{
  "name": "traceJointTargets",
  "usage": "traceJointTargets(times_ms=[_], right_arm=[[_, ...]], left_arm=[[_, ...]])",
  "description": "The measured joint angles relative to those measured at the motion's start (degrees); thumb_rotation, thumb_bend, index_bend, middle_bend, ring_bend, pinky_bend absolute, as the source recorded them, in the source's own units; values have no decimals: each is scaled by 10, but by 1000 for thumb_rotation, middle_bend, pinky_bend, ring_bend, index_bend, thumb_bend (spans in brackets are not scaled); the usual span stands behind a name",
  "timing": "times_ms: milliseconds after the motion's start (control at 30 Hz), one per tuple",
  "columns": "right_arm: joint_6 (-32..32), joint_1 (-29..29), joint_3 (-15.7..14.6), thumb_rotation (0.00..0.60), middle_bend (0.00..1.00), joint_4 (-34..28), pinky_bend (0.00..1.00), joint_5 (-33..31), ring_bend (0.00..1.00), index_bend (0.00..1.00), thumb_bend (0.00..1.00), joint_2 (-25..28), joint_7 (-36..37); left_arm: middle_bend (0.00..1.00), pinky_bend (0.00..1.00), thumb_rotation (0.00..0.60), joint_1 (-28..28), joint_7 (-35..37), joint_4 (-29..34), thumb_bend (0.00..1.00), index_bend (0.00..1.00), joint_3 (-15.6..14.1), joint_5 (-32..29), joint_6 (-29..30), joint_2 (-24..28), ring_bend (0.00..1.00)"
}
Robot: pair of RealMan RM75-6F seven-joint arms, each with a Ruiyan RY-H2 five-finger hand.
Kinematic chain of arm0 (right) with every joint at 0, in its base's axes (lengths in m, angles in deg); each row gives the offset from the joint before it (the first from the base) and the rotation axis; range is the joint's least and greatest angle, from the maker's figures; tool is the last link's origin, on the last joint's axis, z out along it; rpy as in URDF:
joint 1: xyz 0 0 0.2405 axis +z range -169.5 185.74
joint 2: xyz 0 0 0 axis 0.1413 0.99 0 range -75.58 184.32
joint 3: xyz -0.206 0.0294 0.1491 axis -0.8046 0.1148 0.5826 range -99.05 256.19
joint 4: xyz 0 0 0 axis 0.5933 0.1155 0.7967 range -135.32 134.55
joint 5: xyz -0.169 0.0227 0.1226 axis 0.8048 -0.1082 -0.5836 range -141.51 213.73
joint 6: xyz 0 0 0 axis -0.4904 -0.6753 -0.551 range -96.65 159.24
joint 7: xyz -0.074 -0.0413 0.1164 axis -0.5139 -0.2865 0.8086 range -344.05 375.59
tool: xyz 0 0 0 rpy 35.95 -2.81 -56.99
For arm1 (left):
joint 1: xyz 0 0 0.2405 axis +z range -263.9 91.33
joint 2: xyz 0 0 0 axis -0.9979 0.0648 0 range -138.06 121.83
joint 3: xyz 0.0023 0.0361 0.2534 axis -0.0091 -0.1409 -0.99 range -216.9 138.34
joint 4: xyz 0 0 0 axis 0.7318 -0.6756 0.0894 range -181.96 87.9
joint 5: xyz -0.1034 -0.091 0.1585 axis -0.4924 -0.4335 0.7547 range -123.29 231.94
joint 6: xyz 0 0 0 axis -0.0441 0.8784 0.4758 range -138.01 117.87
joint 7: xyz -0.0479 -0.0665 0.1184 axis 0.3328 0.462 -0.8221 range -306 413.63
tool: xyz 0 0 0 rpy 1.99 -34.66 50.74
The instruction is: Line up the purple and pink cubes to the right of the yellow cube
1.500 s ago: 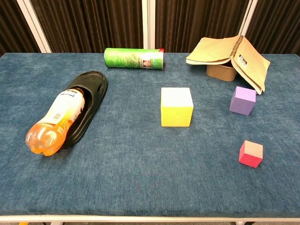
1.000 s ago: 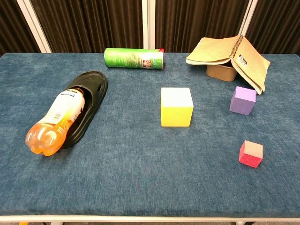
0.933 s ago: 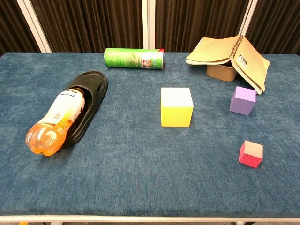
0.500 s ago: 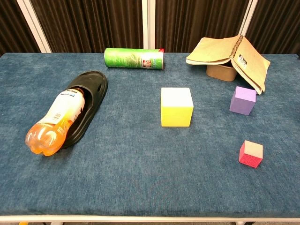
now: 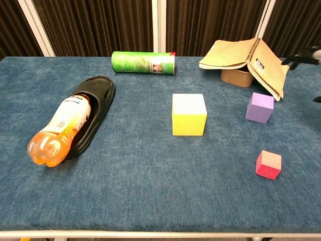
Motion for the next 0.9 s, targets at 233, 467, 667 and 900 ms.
traceJointTargets(times_ms=[233, 467, 667, 900], right_arm=[[13, 37, -21, 600, 157, 61, 0, 31, 0, 100, 122, -56, 38], [15, 62, -28, 600, 140, 103, 0, 46, 0, 101, 117, -89, 31], [27, 89, -30, 600, 130, 144, 0, 50, 0, 109, 115, -126, 33], [37, 102, -49, 600, 131, 163, 0, 62, 0, 327, 152, -138, 59]], left_arm=[[200, 167, 600, 2, 4, 1, 0, 169, 0, -1, 1, 2, 146], [200, 166, 600, 1, 13, -4, 0, 169, 1, -3, -3, -1, 146], [200, 166, 600, 4, 21, -6, 0, 169, -1, -7, -4, -1, 146], [200, 166, 600, 8, 29, -6, 0, 169, -1, -15, -6, 2, 146]])
